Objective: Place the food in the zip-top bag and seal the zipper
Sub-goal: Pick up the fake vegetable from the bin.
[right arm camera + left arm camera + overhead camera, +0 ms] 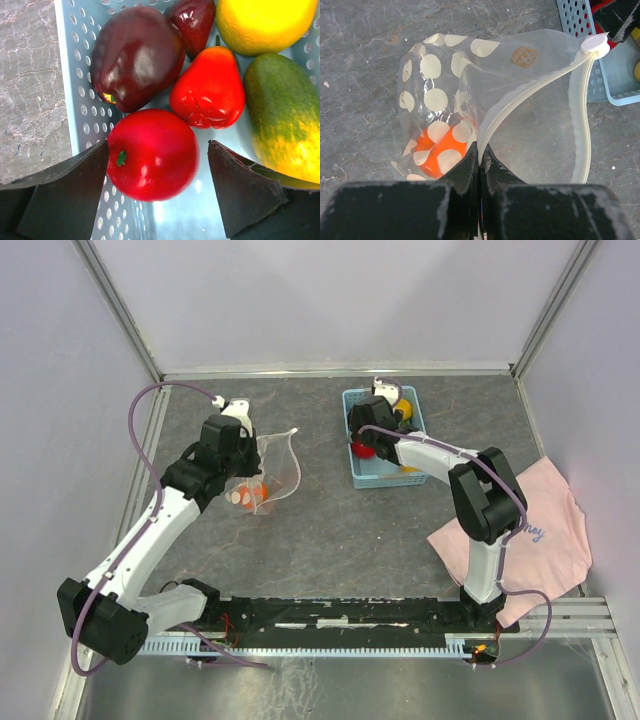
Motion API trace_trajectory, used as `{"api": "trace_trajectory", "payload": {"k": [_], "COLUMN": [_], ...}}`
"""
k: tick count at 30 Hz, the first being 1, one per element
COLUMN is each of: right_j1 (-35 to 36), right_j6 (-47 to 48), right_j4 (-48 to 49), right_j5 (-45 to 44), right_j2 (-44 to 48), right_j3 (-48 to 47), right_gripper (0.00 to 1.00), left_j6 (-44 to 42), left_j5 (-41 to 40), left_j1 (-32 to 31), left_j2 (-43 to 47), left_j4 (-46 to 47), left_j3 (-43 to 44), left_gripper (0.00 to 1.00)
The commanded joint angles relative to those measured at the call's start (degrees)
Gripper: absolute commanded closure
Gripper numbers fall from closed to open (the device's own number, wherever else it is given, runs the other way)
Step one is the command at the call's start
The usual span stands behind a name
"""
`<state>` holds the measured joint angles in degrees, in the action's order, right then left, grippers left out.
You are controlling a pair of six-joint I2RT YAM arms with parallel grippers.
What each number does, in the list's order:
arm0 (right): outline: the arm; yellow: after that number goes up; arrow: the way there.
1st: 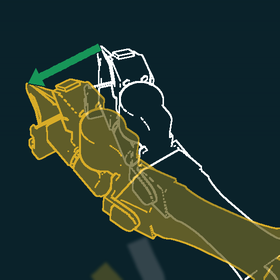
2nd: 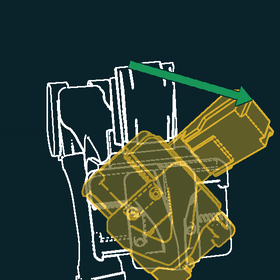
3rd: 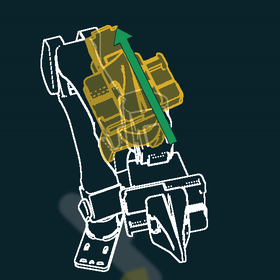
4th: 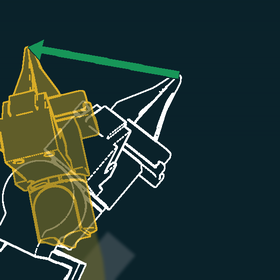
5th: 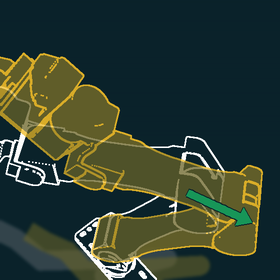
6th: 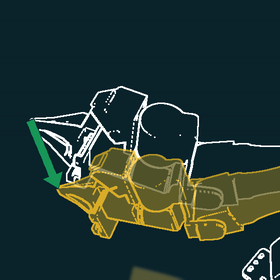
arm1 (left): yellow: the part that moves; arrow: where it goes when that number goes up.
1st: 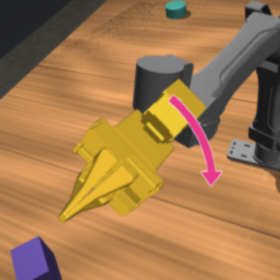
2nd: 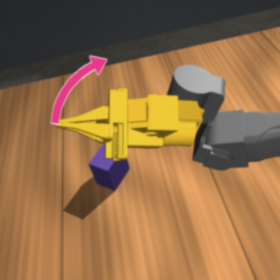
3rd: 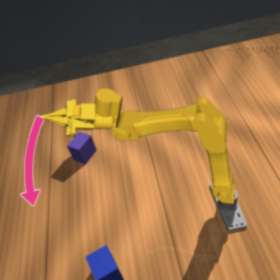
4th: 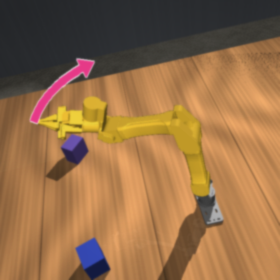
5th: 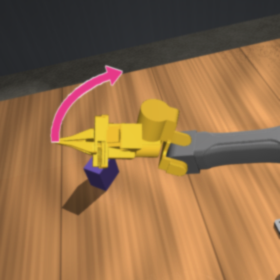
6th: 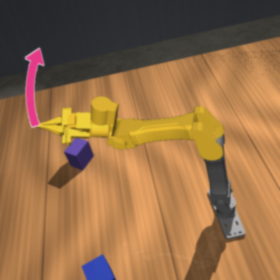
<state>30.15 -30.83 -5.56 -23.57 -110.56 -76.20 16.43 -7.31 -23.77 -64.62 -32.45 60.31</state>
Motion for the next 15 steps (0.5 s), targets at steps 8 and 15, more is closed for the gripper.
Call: {"api": "trace_trajectory", "payload": {"k": [8, 15], "right_j1": [-0.1, -0.2], "right_j6": [-1.2, -0.6], "right_j4": [-0.5, -1.7], "right_j5": [1.7, 2.3], "right_j2": [-2.8, -2.6], "right_j3": [-2.0, -0.9], "right_gripper": [0.13, 0.06], "left_j6": [1.2, 1.3], "left_j5": [1.3, 1.9], "left_j1": [0.3, 0.3], "left_j2": [-0.2, -0.5], "left_j4": [2.0, 2.1], "left_j3": [0.9, 0.9], "left_gripper": [0.97, 0.97]}}
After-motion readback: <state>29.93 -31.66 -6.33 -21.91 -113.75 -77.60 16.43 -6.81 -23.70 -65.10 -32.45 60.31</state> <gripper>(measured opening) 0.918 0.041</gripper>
